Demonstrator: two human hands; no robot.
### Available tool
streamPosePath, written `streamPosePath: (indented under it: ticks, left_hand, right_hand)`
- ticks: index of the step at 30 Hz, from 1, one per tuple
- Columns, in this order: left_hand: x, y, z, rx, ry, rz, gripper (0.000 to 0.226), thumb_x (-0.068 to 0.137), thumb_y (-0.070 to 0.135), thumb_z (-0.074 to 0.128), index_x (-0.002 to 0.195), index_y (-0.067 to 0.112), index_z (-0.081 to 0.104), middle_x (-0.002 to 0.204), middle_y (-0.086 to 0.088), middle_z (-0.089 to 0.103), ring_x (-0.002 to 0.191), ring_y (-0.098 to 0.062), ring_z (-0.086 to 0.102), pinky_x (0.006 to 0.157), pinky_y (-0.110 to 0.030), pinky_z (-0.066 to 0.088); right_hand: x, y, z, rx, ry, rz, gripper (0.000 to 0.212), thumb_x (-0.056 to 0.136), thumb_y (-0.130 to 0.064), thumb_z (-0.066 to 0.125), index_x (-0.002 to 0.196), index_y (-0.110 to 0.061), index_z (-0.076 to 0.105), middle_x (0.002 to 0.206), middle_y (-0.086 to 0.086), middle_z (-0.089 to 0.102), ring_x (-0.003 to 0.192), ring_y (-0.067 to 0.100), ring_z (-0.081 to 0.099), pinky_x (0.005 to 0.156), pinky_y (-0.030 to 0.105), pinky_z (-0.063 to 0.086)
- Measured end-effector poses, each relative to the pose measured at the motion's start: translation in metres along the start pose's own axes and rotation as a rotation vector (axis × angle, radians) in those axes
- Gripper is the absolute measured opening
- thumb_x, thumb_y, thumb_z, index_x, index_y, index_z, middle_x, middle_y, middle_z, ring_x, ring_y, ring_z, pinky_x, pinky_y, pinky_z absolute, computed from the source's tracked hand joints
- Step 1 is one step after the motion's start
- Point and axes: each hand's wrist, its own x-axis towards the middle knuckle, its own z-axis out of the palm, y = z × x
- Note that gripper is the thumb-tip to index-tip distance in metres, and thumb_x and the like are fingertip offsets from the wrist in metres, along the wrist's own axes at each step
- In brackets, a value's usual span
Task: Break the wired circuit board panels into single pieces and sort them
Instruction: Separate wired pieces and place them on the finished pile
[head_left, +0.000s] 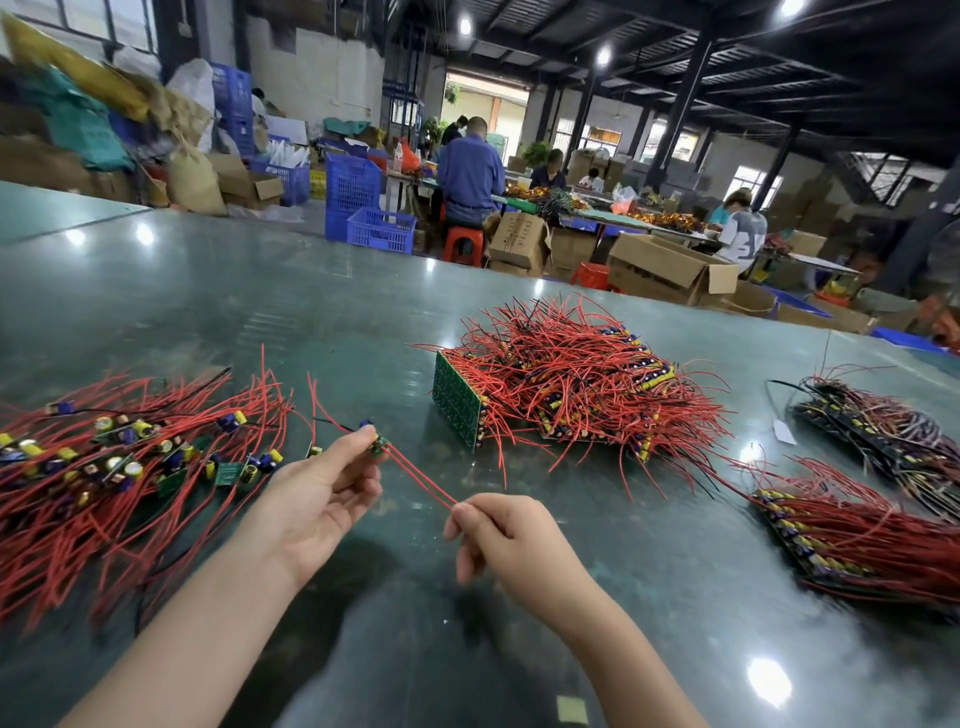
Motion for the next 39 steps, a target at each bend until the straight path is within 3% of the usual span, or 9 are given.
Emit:
streamPosePath:
  ticks: [9, 15, 20, 24, 26, 28, 30, 34, 39]
  left_hand:
    - [0.001, 0.005, -0.003, -0.043, 0.023, 0.042, 0.016, 0.085, 0.008, 0.064, 0.070, 0.006, 0.065, 0.053, -0.003, 0.064, 0.042, -0.007, 0.056, 0.044, -0.015, 0.050]
    - [-0.003, -0.005, 0.003, 0.128, -0.053, 0.245, 0.031, 0.080, 0.004, 0.066, 0.052, 0.013, 0.073, 0.055, 0.002, 0.064, 0.048, -0.002, 0.056, 0.049, -0.013, 0.049]
    - [0.003, 0.004, -0.006, 0.074, 0.017, 0.237, 0.035, 0.083, 0.003, 0.064, 0.050, 0.011, 0.072, 0.054, 0.002, 0.064, 0.048, -0.003, 0.057, 0.050, -0.013, 0.051]
    - [0.002, -0.002, -0.003, 0.148, 0.025, 0.274, 0.015, 0.082, 0.000, 0.065, 0.068, 0.006, 0.067, 0.053, 0.004, 0.063, 0.048, -0.001, 0.056, 0.049, -0.012, 0.049]
    - [0.001, -0.006, -0.002, 0.196, 0.019, 0.289, 0.009, 0.080, 0.001, 0.067, 0.071, 0.004, 0.066, 0.053, 0.004, 0.062, 0.049, -0.002, 0.055, 0.049, -0.012, 0.048]
    - [0.002, -0.009, -0.002, 0.213, 0.020, 0.286, 0.008, 0.080, 0.001, 0.067, 0.072, 0.004, 0.066, 0.053, 0.004, 0.062, 0.050, -0.003, 0.054, 0.049, -0.012, 0.048]
    - [0.003, -0.005, -0.004, 0.189, 0.041, 0.285, 0.010, 0.082, 0.001, 0.066, 0.072, 0.004, 0.065, 0.052, 0.005, 0.062, 0.048, -0.002, 0.055, 0.049, -0.012, 0.049]
    - [0.009, 0.008, -0.012, 0.075, 0.074, 0.319, 0.011, 0.086, 0.001, 0.062, 0.077, 0.006, 0.064, 0.053, 0.006, 0.064, 0.046, 0.000, 0.057, 0.051, -0.012, 0.051]
    - [0.011, 0.008, -0.014, 0.053, 0.035, 0.333, 0.034, 0.087, 0.002, 0.062, 0.056, 0.011, 0.073, 0.056, 0.005, 0.065, 0.050, -0.002, 0.058, 0.054, -0.013, 0.052]
  right_hand:
    - [-0.002, -0.006, -0.003, 0.118, -0.110, -0.075, 0.033, 0.099, -0.019, 0.045, 0.070, -0.025, 0.061, 0.045, -0.009, 0.057, 0.044, -0.002, 0.046, 0.054, 0.009, 0.036]
    - [0.003, 0.007, -0.004, -0.015, -0.109, 0.170, 0.033, 0.098, -0.017, 0.044, 0.074, -0.023, 0.064, 0.037, -0.009, 0.052, 0.038, 0.000, 0.044, 0.047, 0.009, 0.035]
    - [0.002, 0.006, 0.000, 0.011, -0.134, 0.022, 0.028, 0.097, -0.012, 0.044, 0.086, -0.027, 0.066, 0.049, -0.010, 0.057, 0.054, 0.002, 0.051, 0.063, 0.015, 0.043]
    - [0.003, 0.007, 0.000, -0.323, -0.148, 0.030, 0.024, 0.097, -0.021, 0.046, 0.096, -0.024, 0.070, 0.046, -0.016, 0.054, 0.058, 0.002, 0.051, 0.078, 0.023, 0.038]
    - [0.004, 0.005, 0.000, -0.501, -0.190, 0.057, 0.025, 0.097, -0.025, 0.045, 0.103, -0.027, 0.069, 0.061, -0.014, 0.062, 0.080, 0.014, 0.057, 0.094, 0.028, 0.030]
    - [0.005, 0.003, 0.003, -0.574, -0.175, 0.070, 0.027, 0.098, -0.027, 0.043, 0.108, -0.029, 0.068, 0.082, -0.001, 0.068, 0.096, 0.022, 0.057, 0.096, 0.030, 0.024]
    - [0.002, 0.001, 0.004, -0.545, -0.146, 0.049, 0.027, 0.099, -0.026, 0.042, 0.109, -0.027, 0.067, 0.070, -0.003, 0.062, 0.090, 0.016, 0.058, 0.096, 0.031, 0.024]
    - [-0.001, -0.006, 0.002, -0.241, -0.116, 0.010, 0.025, 0.097, -0.019, 0.045, 0.100, -0.023, 0.069, 0.044, -0.018, 0.050, 0.053, -0.006, 0.049, 0.083, 0.033, 0.032]
    - [-0.001, -0.002, 0.009, -0.186, -0.086, 0.022, 0.027, 0.097, -0.024, 0.047, 0.082, -0.028, 0.068, 0.046, -0.022, 0.056, 0.056, -0.007, 0.051, 0.097, 0.035, 0.038]
